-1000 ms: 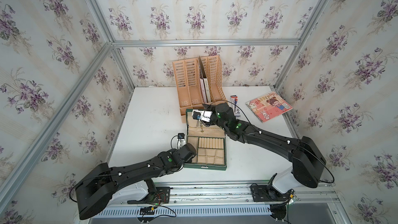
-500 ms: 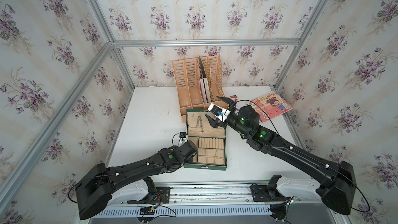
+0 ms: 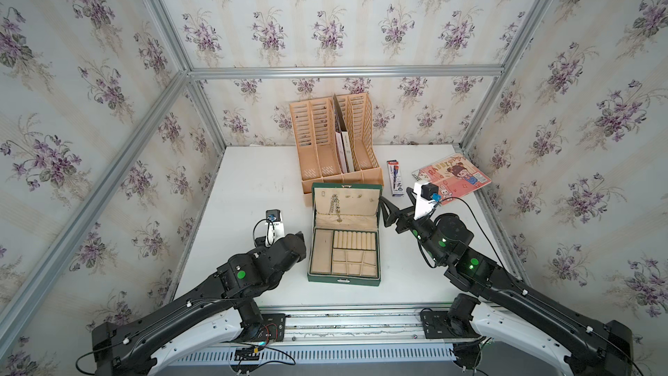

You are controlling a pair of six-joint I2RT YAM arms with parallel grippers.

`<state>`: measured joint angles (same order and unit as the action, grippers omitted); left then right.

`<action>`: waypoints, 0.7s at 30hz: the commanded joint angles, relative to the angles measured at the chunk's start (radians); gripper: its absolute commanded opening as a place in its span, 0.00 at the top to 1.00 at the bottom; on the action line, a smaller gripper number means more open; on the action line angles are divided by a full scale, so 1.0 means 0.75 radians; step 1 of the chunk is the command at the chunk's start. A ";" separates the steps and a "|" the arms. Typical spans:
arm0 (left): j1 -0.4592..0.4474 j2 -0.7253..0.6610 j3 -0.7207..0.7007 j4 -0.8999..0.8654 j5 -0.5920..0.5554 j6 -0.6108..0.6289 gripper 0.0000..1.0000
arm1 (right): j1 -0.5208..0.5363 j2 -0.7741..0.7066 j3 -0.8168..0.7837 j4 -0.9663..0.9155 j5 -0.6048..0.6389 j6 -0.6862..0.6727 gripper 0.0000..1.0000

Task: Put jewelry chain into jewelry box
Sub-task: Reset both arms

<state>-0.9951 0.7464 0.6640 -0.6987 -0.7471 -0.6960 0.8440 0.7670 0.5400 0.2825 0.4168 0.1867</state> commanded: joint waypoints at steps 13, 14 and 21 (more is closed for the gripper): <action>0.617 0.442 -0.400 1.704 -0.006 1.193 0.11 | -0.121 0.322 -0.407 0.904 0.492 -0.441 0.00; 0.646 0.466 -0.400 1.733 -0.005 1.224 0.11 | -0.168 0.337 -0.413 0.908 0.473 -0.444 0.01; 0.874 0.604 -0.402 1.622 0.259 1.271 0.11 | -0.746 0.340 -0.493 0.779 0.186 -0.313 0.01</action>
<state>-0.3805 1.1591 0.3656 0.4965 -0.6510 0.2142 0.3763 1.0256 0.2001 0.8703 0.6762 -0.0746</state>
